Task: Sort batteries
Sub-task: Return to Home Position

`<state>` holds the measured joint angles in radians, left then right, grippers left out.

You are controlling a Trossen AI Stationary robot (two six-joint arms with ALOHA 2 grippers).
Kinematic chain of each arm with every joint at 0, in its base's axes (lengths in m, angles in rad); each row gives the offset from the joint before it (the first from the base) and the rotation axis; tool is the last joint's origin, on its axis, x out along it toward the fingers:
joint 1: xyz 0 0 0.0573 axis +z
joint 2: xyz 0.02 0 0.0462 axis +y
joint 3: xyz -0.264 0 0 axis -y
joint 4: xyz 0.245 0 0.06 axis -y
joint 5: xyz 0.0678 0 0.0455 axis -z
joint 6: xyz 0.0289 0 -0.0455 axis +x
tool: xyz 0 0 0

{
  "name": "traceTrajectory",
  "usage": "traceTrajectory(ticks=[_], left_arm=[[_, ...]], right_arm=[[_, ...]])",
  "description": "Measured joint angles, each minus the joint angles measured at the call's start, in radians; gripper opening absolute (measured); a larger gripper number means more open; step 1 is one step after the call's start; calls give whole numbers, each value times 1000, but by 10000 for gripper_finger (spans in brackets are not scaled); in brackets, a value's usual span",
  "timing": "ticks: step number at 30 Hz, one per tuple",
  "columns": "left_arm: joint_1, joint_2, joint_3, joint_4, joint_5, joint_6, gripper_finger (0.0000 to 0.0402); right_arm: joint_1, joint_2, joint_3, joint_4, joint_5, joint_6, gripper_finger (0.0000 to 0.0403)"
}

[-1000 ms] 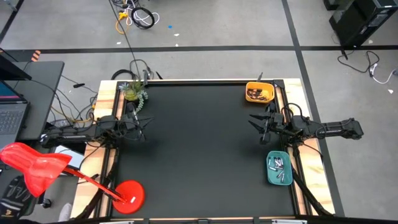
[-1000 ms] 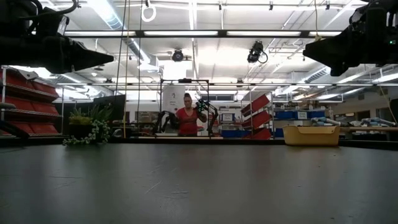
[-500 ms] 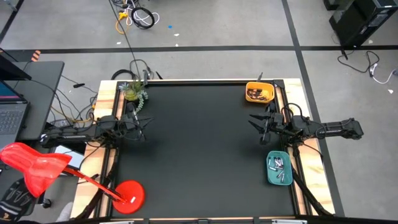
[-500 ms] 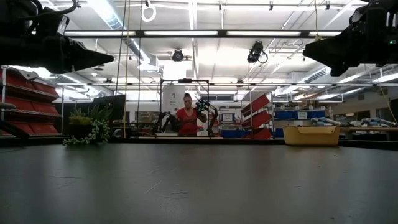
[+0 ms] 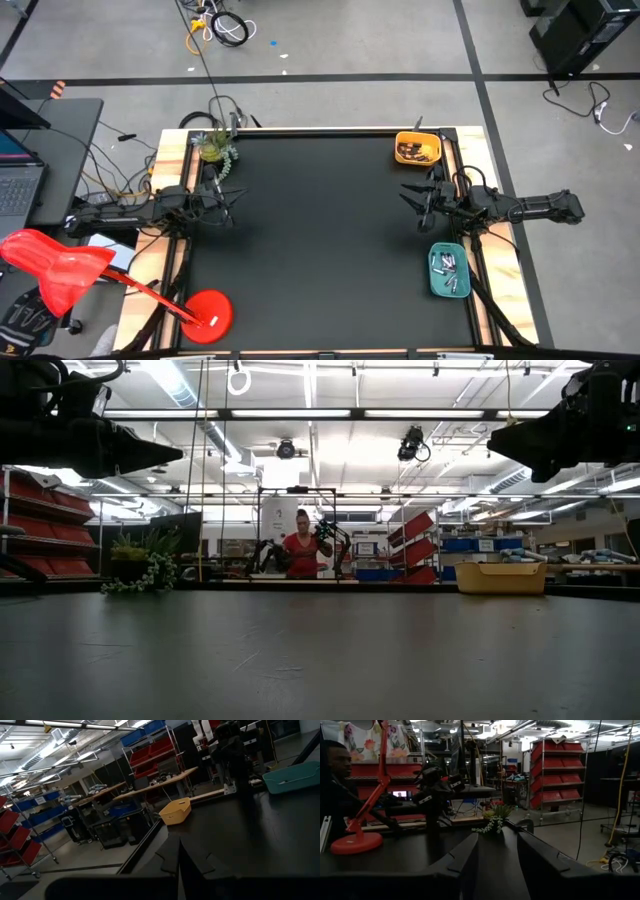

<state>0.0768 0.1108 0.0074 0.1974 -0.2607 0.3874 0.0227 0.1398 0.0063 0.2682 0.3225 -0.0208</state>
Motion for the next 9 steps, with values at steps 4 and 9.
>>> traceTrajectory(ticks=[4, 9], left_arm=[[0, 0, 0, 0, 0, 0, 15], [0, 0, 0, 0, 0, 0, 15]], right_arm=[[0, 0, 0, 0, 0, 0, 142], [0, 0, 0, 0, 0, 0, 144]])
